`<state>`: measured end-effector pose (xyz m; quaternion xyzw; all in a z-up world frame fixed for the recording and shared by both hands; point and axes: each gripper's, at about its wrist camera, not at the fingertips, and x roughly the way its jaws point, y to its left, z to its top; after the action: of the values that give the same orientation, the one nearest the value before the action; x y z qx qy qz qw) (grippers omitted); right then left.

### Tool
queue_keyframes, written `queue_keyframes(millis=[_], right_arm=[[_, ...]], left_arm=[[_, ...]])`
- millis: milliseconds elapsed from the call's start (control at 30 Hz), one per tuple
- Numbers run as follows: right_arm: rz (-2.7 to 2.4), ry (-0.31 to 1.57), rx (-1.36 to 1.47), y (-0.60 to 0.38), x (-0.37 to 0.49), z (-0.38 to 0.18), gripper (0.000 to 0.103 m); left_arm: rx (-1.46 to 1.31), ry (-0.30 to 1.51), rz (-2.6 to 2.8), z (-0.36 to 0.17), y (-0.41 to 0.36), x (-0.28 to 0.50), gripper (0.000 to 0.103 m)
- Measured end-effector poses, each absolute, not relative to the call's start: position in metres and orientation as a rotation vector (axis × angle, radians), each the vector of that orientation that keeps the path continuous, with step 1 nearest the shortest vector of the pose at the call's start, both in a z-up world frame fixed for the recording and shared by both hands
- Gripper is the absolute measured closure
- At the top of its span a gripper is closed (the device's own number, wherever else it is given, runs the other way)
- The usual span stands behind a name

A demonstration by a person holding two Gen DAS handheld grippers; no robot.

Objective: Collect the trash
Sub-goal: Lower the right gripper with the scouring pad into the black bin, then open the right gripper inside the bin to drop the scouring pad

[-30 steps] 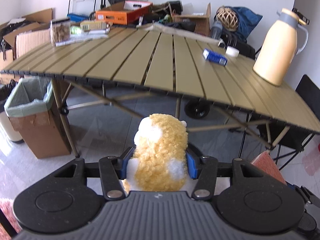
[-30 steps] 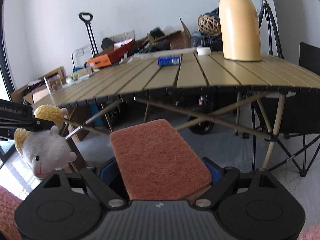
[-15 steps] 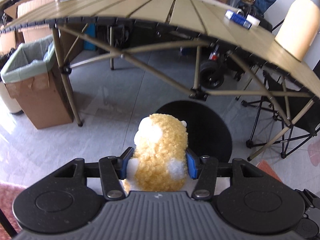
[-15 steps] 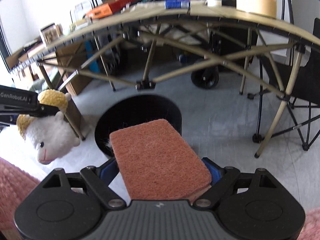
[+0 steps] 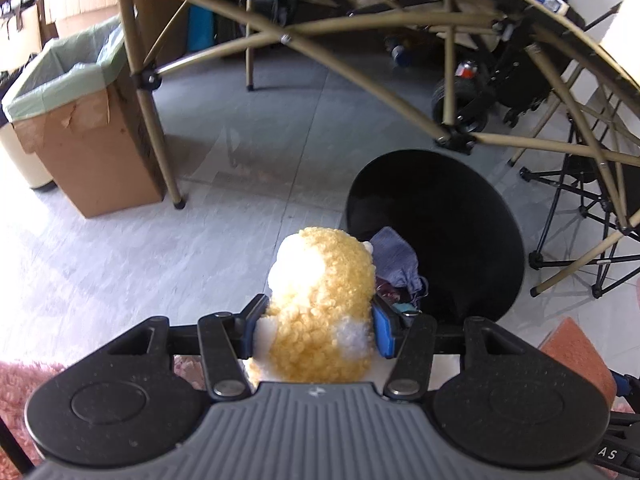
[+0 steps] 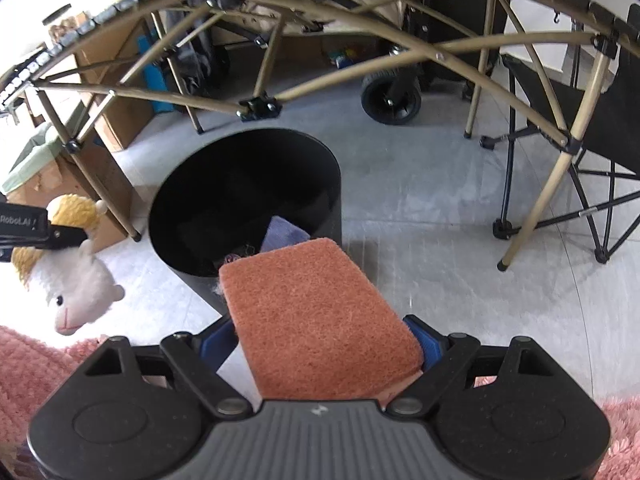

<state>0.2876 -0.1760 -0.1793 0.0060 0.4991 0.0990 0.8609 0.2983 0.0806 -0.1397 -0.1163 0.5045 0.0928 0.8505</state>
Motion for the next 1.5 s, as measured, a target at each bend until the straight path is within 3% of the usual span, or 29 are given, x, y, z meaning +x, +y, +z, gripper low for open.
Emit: queue_keyframes(millis=[1500], right_arm=[[0.269, 1.166, -0.064, -0.074, 0.408, -0.204, 0.015]], left_arm=[[-0.386, 1.196, 0.356, -0.192, 0.156, 0.323, 0.049]])
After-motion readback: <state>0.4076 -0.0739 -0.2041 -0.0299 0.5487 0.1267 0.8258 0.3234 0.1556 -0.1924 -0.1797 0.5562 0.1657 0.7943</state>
